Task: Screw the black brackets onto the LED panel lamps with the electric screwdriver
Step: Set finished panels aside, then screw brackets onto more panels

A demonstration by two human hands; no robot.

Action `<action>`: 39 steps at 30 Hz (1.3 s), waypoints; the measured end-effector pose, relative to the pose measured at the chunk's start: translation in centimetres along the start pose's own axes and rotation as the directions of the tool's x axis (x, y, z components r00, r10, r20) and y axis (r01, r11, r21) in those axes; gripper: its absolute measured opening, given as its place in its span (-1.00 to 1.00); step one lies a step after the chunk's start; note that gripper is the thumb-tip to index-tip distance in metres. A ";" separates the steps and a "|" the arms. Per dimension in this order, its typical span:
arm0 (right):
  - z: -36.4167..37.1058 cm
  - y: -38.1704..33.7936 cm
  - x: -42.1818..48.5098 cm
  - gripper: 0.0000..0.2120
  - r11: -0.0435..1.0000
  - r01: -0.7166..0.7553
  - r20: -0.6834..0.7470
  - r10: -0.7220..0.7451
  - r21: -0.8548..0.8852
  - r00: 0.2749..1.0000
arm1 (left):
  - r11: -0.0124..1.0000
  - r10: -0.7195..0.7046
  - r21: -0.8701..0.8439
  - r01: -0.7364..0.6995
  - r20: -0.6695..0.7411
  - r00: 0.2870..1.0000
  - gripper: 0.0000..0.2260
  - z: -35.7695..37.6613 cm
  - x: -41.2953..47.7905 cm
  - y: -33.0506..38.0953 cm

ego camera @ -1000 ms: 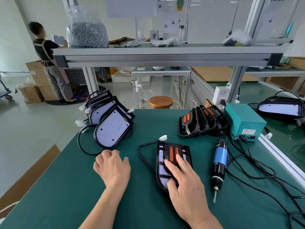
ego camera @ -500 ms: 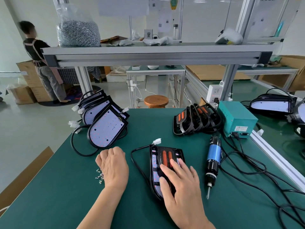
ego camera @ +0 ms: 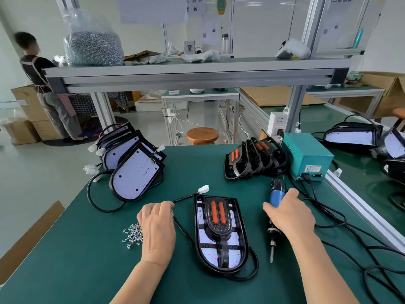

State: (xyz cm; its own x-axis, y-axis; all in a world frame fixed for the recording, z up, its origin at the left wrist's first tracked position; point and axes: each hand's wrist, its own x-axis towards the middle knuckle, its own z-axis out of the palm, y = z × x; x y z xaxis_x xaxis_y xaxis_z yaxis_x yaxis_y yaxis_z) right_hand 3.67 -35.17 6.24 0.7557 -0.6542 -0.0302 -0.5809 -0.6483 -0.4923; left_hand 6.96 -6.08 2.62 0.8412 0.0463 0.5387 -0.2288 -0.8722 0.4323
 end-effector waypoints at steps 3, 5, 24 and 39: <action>-0.1 -0.3 0.6 -0.56 1.000 -0.011 -0.006 0.011 0.017 1.000 | 1.000 0.004 -0.010 -0.004 -0.010 1.000 -0.81 -0.1 0.0 -0.1; 0.2 0.4 0.6 -0.60 0.991 -0.021 -0.032 0.026 0.133 0.999 | 1.000 0.005 -0.026 -0.006 -0.026 1.000 -0.84 -0.1 -0.1 -0.1; -1.8 0.8 -1.1 -0.70 -0.353 -0.283 0.262 -0.107 0.892 0.959 | 0.997 -0.004 -0.080 -0.005 -0.112 0.994 -0.90 -0.5 0.1 0.0; -6.1 -5.5 -5.3 -0.82 -0.585 0.015 0.096 0.159 0.811 0.983 | 0.638 -0.110 -0.694 0.333 0.346 0.932 -0.73 -5.2 -2.8 9.6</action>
State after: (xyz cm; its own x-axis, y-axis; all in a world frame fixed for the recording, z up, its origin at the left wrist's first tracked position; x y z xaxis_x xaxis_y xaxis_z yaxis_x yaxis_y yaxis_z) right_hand 1.04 -30.54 14.44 0.6795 -0.7083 -0.1916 0.5966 0.6853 -0.4176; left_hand -0.12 -12.05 9.00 0.9786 -0.0293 0.2037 -0.2054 -0.2035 0.9573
